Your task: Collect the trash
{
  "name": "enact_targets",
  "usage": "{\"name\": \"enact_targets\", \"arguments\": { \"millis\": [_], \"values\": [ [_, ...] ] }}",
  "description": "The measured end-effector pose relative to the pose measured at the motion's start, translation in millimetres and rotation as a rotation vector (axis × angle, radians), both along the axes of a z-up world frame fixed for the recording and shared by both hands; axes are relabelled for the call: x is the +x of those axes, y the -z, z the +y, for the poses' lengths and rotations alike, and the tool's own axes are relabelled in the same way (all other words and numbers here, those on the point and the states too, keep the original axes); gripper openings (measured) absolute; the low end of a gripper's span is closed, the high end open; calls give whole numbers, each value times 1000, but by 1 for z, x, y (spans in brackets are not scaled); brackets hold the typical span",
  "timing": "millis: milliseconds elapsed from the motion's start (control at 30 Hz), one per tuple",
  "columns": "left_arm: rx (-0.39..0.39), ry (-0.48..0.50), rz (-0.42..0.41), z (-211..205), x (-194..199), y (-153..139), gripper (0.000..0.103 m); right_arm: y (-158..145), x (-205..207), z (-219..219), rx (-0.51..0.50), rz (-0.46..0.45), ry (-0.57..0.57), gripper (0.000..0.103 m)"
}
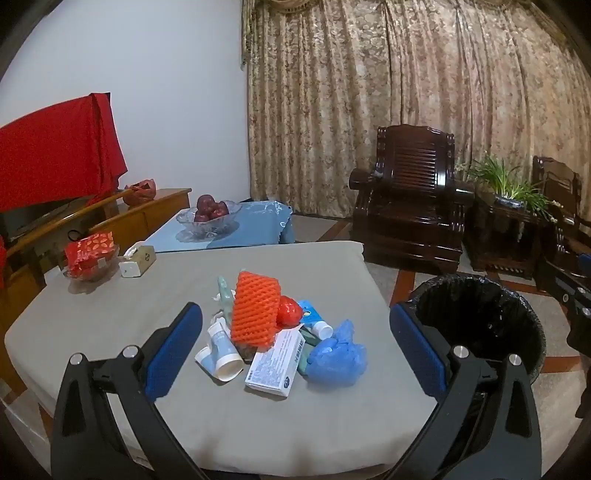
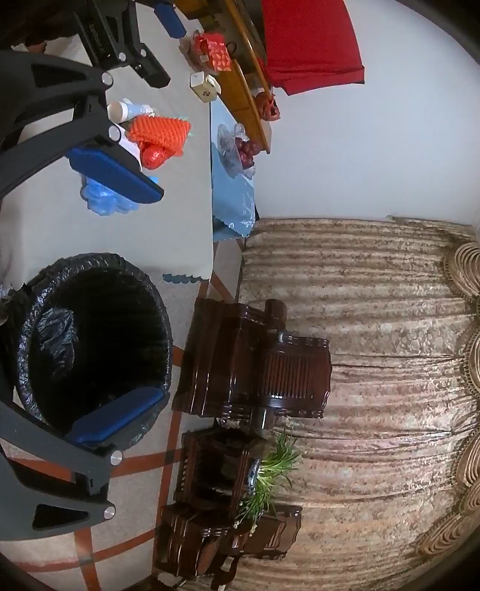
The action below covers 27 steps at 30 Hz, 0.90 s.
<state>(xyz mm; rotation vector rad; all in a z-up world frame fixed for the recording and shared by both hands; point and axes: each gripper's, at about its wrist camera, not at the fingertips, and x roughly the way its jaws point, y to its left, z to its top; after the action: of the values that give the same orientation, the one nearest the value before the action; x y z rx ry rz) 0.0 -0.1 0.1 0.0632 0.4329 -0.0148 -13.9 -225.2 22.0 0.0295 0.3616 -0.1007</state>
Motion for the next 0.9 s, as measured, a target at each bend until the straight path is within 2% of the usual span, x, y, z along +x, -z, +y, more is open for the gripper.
{"name": "enact_targets", "arguments": {
  "millis": [900],
  "values": [
    [17, -3, -11, 1, -1, 0, 98, 3, 4, -1, 7, 24, 7, 97]
  ]
}}
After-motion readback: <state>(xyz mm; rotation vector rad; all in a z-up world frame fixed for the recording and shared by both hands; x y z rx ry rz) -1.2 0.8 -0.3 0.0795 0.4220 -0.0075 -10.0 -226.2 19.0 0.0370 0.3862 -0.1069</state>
